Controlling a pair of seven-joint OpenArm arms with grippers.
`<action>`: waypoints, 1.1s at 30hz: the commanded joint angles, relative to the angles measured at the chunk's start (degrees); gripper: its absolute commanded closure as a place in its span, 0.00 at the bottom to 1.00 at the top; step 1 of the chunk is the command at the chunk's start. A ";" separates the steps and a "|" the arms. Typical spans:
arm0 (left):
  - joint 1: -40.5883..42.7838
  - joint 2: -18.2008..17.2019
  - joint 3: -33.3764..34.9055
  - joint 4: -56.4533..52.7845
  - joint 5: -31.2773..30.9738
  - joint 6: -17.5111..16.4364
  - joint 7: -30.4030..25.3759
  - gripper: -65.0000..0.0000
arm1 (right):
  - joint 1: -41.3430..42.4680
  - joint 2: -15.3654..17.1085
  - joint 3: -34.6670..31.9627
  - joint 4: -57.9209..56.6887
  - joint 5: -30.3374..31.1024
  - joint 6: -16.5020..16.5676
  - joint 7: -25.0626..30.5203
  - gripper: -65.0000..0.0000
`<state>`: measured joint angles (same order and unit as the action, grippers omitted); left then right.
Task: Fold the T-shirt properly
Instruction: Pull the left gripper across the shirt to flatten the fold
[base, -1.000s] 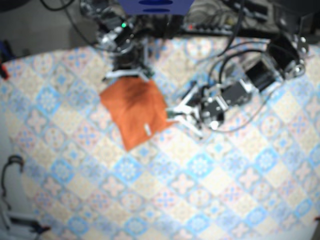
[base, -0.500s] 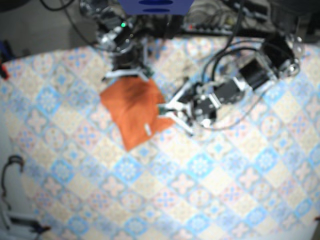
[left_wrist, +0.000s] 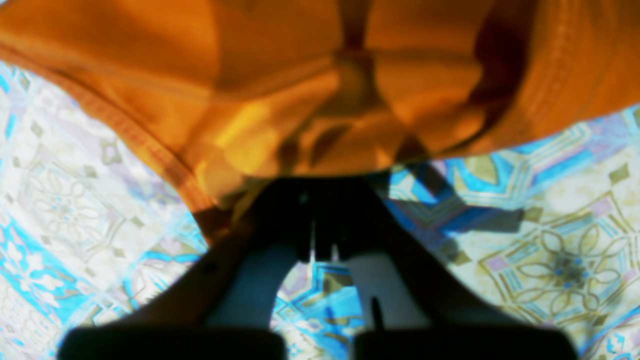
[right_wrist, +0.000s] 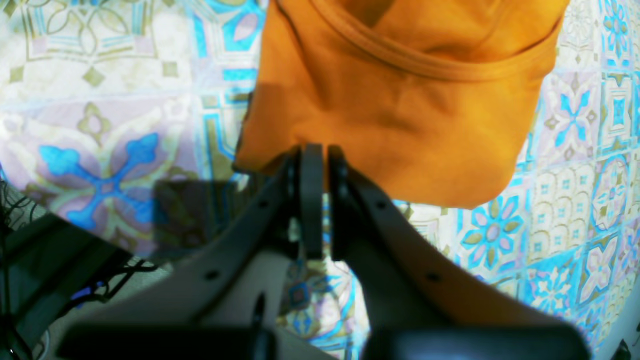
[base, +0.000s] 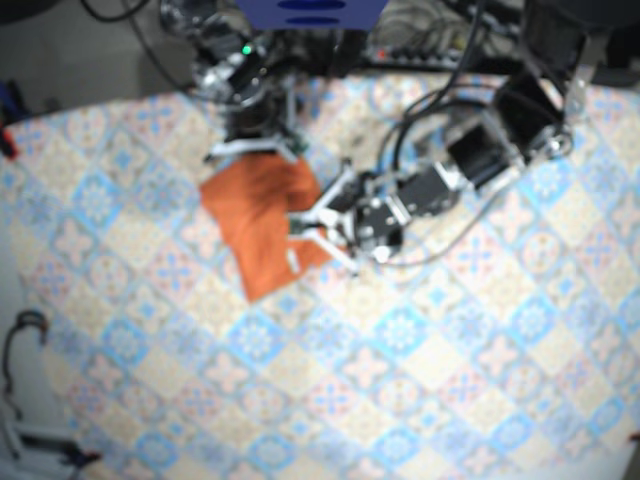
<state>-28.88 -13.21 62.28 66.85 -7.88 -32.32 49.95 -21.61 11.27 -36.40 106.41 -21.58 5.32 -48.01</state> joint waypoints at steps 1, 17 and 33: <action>-2.11 0.33 -0.44 0.45 0.45 0.71 -0.59 1.00 | 0.02 -0.23 -0.12 1.15 -0.35 -0.36 0.93 0.97; -4.65 5.43 -0.44 -3.51 1.33 2.56 -1.38 1.00 | -0.77 -0.32 -0.12 1.15 -0.35 -0.36 0.93 0.97; -7.47 8.42 -0.44 -9.31 1.15 3.26 -3.32 1.00 | -0.77 -0.41 -0.12 1.15 -0.35 -0.36 0.93 0.97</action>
<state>-34.59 -4.97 62.28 56.88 -6.66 -29.32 47.07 -22.41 11.00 -36.45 106.41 -21.76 5.32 -48.01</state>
